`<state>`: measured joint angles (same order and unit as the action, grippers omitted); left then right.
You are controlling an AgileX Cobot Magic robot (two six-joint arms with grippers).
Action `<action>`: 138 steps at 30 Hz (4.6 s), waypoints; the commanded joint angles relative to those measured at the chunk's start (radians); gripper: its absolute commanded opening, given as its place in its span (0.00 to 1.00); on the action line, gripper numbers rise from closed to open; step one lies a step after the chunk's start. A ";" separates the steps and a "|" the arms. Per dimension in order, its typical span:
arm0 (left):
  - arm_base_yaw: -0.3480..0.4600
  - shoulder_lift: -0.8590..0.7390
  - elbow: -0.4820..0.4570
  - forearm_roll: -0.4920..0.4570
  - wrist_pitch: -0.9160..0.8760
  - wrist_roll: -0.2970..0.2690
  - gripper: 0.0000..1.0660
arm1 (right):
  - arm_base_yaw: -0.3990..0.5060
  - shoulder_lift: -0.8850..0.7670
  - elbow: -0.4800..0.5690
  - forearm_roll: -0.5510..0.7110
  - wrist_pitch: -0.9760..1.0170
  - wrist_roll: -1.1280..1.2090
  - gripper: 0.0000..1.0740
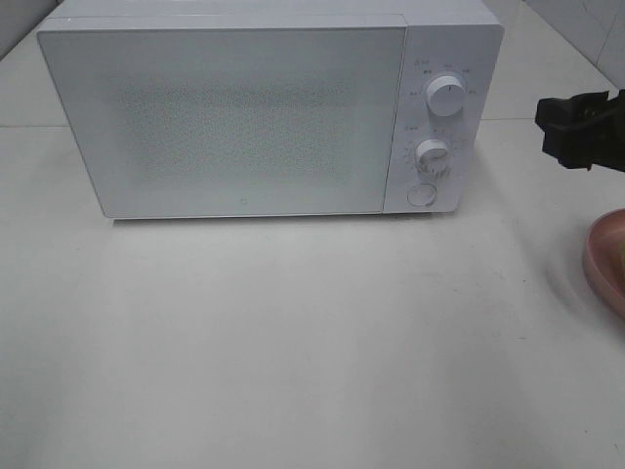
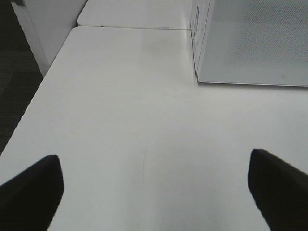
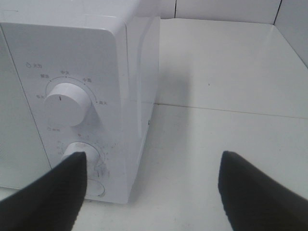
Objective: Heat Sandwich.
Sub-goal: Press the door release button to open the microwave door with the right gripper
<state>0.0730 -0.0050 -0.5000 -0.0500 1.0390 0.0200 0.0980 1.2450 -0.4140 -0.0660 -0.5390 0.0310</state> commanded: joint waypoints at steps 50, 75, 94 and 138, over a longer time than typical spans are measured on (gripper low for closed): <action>0.003 -0.025 0.004 -0.006 -0.003 -0.002 0.92 | 0.591 0.423 0.180 0.761 -0.734 -0.101 0.69; 0.003 -0.025 0.004 -0.006 -0.003 -0.002 0.92 | 0.591 0.423 0.181 0.752 -0.628 1.235 0.55; 0.003 -0.025 0.004 -0.006 -0.003 -0.002 0.92 | 0.590 0.423 0.179 0.715 -0.569 1.362 0.01; 0.003 -0.025 0.004 -0.006 -0.003 -0.002 0.92 | 0.333 0.779 -0.281 0.414 -0.358 1.463 0.00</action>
<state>0.0730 -0.0050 -0.5000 -0.0500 1.0390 0.0200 0.4460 2.0170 -0.6750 0.3620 -0.9050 1.4970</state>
